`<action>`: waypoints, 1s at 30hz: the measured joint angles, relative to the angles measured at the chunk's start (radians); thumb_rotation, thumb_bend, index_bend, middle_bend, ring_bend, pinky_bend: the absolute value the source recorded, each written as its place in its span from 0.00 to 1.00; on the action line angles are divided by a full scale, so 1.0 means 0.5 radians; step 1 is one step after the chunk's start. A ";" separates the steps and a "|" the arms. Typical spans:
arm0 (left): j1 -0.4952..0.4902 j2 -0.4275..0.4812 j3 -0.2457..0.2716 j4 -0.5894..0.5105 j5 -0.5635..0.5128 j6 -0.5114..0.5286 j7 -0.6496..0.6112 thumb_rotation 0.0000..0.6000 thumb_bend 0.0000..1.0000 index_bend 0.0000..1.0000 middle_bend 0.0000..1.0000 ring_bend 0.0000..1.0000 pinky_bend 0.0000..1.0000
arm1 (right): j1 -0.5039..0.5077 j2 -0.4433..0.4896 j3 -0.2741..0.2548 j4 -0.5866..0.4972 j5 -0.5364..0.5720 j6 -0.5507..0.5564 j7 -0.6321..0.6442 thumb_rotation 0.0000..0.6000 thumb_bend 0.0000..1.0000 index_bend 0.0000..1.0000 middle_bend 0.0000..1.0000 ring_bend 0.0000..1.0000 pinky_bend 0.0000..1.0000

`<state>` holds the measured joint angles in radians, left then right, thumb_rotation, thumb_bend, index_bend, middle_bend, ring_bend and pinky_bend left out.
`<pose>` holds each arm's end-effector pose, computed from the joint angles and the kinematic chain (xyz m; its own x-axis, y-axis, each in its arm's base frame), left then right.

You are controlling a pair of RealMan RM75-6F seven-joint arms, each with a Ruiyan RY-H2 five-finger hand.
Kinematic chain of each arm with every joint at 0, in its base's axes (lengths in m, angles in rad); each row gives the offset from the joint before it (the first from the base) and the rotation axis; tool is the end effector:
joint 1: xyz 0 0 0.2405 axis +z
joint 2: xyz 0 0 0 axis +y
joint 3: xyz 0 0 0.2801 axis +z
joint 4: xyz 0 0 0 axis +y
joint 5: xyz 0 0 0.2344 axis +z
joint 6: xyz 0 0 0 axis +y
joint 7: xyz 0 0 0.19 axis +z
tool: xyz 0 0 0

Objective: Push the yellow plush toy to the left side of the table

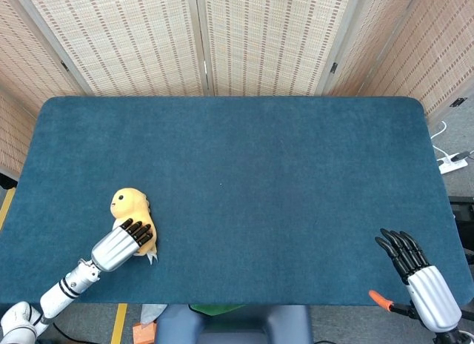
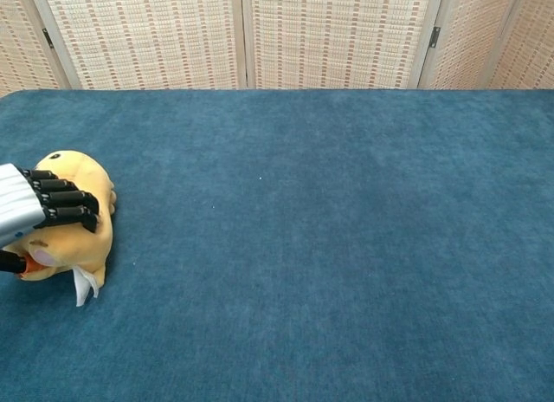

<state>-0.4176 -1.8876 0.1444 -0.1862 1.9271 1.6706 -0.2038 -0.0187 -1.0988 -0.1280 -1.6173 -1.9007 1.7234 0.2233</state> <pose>-0.3148 0.3150 -0.0316 0.6971 -0.2689 0.6646 0.3505 -0.6808 -0.6431 -0.2912 -0.1449 0.1368 0.1627 -0.0565 0.9851 -0.9456 -0.2940 0.1393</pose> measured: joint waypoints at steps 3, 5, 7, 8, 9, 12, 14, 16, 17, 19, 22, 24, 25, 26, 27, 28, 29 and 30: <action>0.012 -0.003 0.024 0.016 -0.016 -0.048 0.018 1.00 0.42 0.25 0.45 0.40 0.51 | -0.007 -0.003 -0.004 0.001 -0.009 0.010 -0.005 1.00 0.11 0.00 0.00 0.00 0.00; 0.018 0.000 0.019 -0.001 -0.041 -0.049 0.012 1.00 0.39 0.05 0.27 0.25 0.41 | -0.012 -0.003 -0.006 0.001 -0.016 0.019 -0.005 1.00 0.12 0.00 0.00 0.00 0.00; 0.026 0.009 0.005 -0.042 -0.076 -0.039 -0.040 1.00 0.37 0.00 0.17 0.17 0.36 | -0.014 -0.002 -0.007 0.002 -0.019 0.026 0.001 1.00 0.12 0.00 0.00 0.00 0.00; 0.029 0.016 -0.001 -0.067 -0.092 -0.030 -0.067 1.00 0.37 0.00 0.12 0.13 0.34 | -0.015 -0.002 -0.008 0.004 -0.021 0.029 0.005 1.00 0.12 0.00 0.00 0.00 0.00; 0.032 0.026 -0.007 -0.096 -0.106 -0.020 -0.092 1.00 0.36 0.00 0.09 0.11 0.32 | -0.016 -0.001 -0.009 0.006 -0.022 0.030 0.009 1.00 0.13 0.00 0.00 0.00 0.00; 0.043 0.076 -0.020 -0.214 -0.139 0.033 -0.138 1.00 0.34 0.00 0.04 0.07 0.30 | -0.017 0.003 -0.013 0.014 -0.033 0.039 0.024 1.00 0.13 0.00 0.00 0.00 0.00; 0.050 0.124 -0.022 -0.319 -0.152 0.068 -0.155 1.00 0.33 0.00 0.01 0.06 0.29 | -0.019 0.005 -0.015 0.021 -0.042 0.049 0.031 1.00 0.13 0.00 0.00 0.00 0.00; 0.057 0.180 -0.019 -0.441 -0.158 0.093 -0.156 1.00 0.32 0.00 0.00 0.05 0.28 | -0.021 0.007 -0.019 0.026 -0.052 0.060 0.039 1.00 0.13 0.00 0.00 0.00 0.00; 0.060 0.206 -0.016 -0.497 -0.159 0.102 -0.149 1.00 0.32 0.00 0.00 0.05 0.28 | -0.023 0.009 -0.021 0.029 -0.059 0.068 0.045 1.00 0.14 0.00 0.00 0.00 0.00; 0.068 0.272 -0.009 -0.635 -0.160 0.118 -0.116 1.00 0.32 0.00 0.00 0.04 0.27 | -0.027 0.012 -0.024 0.035 -0.070 0.082 0.054 1.00 0.14 0.00 0.00 0.00 0.00; 0.086 0.379 0.006 -0.849 -0.164 0.123 -0.059 1.00 0.31 0.00 0.00 0.03 0.26 | -0.032 0.017 -0.029 0.045 -0.085 0.103 0.072 1.00 0.14 0.00 0.00 0.00 0.00; 0.101 0.451 0.017 -0.987 -0.168 0.120 -0.013 1.00 0.30 0.00 0.00 0.02 0.26 | -0.034 0.019 -0.035 0.054 -0.099 0.110 0.081 1.00 0.14 0.00 0.00 0.00 0.00; 0.112 0.501 0.025 -1.078 -0.171 0.113 0.025 1.00 0.30 0.00 0.00 0.02 0.26 | -0.034 0.020 -0.037 0.056 -0.105 0.112 0.083 1.00 0.14 0.00 0.00 0.00 0.00; 0.121 0.539 0.031 -1.144 -0.174 0.106 0.056 1.00 0.30 0.00 0.00 0.02 0.25 | -0.035 0.020 -0.040 0.059 -0.114 0.116 0.084 1.00 0.14 0.00 0.00 0.00 0.00; 0.131 0.577 0.037 -1.206 -0.177 0.098 0.090 1.00 0.30 0.00 0.00 0.02 0.25 | -0.036 0.020 -0.043 0.062 -0.121 0.120 0.086 1.00 0.14 0.00 0.00 0.00 0.00; 0.146 0.625 0.046 -1.280 -0.180 0.089 0.132 1.00 0.30 0.00 0.00 0.02 0.25 | -0.036 0.020 -0.045 0.064 -0.128 0.124 0.087 1.00 0.14 0.00 0.00 0.00 0.00; 0.159 0.662 0.053 -1.329 -0.182 0.084 0.160 1.00 0.30 0.00 0.00 0.02 0.25 | -0.037 0.021 -0.048 0.066 -0.136 0.128 0.089 1.00 0.14 0.00 0.00 0.00 0.00; 0.174 0.696 0.061 -1.374 -0.185 0.081 0.186 1.00 0.30 0.00 0.00 0.02 0.25 | -0.038 0.021 -0.051 0.068 -0.140 0.131 0.093 1.00 0.14 0.00 0.00 0.00 0.00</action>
<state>-0.3306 -1.5396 0.1750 -0.8733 1.8348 1.7109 -0.1109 -0.0375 -1.0882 -0.1534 -1.5835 -1.9707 1.7887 0.2696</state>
